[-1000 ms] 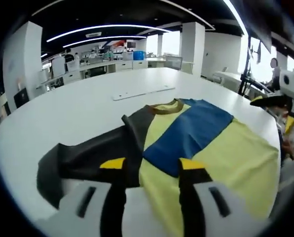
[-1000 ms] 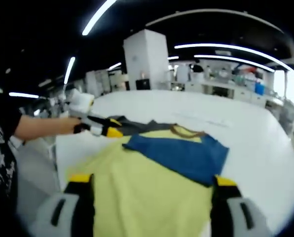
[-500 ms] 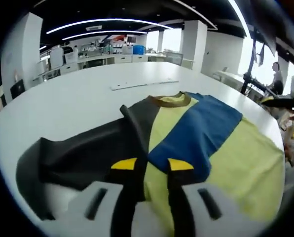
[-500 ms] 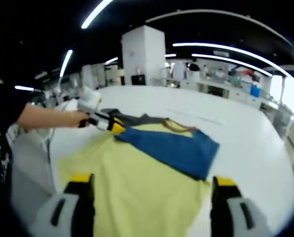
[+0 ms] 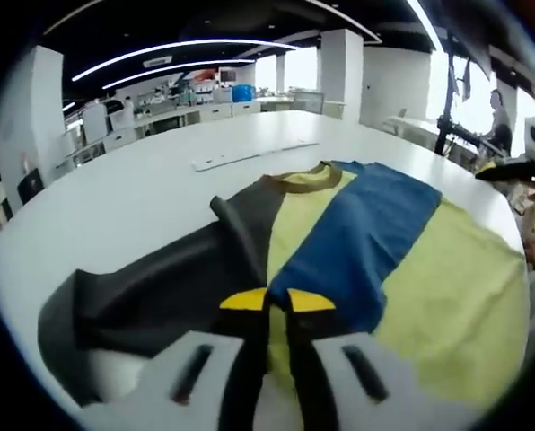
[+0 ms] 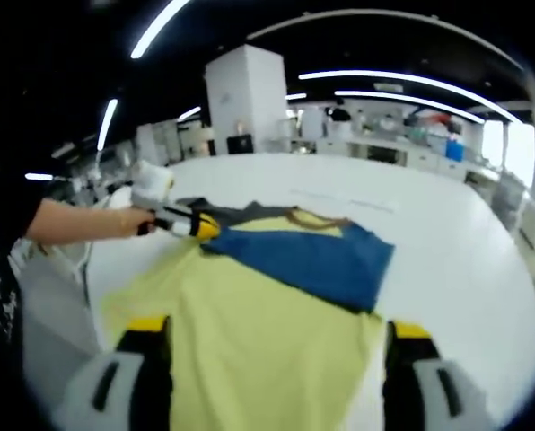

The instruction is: Fold the garment on the visible template until the final outline fits inside the template.

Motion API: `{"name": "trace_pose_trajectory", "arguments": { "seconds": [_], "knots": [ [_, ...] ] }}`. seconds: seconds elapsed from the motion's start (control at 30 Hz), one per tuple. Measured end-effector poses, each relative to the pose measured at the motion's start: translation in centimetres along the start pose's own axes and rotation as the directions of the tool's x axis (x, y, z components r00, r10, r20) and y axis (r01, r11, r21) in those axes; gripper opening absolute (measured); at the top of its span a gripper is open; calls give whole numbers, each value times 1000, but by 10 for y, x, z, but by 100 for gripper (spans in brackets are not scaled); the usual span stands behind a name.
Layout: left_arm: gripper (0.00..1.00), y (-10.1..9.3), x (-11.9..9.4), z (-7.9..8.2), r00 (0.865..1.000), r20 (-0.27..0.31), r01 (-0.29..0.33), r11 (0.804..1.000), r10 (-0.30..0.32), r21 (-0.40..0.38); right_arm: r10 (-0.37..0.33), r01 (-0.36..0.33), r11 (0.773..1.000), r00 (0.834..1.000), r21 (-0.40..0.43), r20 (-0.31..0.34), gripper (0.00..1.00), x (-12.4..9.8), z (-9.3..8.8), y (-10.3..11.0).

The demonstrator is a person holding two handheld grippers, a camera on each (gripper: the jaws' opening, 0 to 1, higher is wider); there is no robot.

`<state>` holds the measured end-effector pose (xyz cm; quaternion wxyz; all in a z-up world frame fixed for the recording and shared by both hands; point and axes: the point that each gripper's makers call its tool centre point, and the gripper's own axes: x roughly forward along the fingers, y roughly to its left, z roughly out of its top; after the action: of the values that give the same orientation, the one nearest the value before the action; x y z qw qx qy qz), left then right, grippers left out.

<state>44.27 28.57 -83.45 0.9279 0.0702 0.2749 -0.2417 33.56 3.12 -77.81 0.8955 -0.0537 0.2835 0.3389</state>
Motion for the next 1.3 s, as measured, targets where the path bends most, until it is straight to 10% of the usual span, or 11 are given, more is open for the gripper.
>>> {"name": "trace_pose_trajectory", "arguments": {
  "seconds": [0.73, 1.3],
  "knots": [
    [0, 20, 2, 7, 996, 3, -92, 990, 93, 104, 0, -1, 1000, 1000, -18, -24, 99, -1, -3, 4],
    [19, -3, -21, 10, 998, 54, 17, 998, -14, -65, -2, 2, 1000, 1000, -12, -14, 99, -1, 0, 7]
  ]
}}
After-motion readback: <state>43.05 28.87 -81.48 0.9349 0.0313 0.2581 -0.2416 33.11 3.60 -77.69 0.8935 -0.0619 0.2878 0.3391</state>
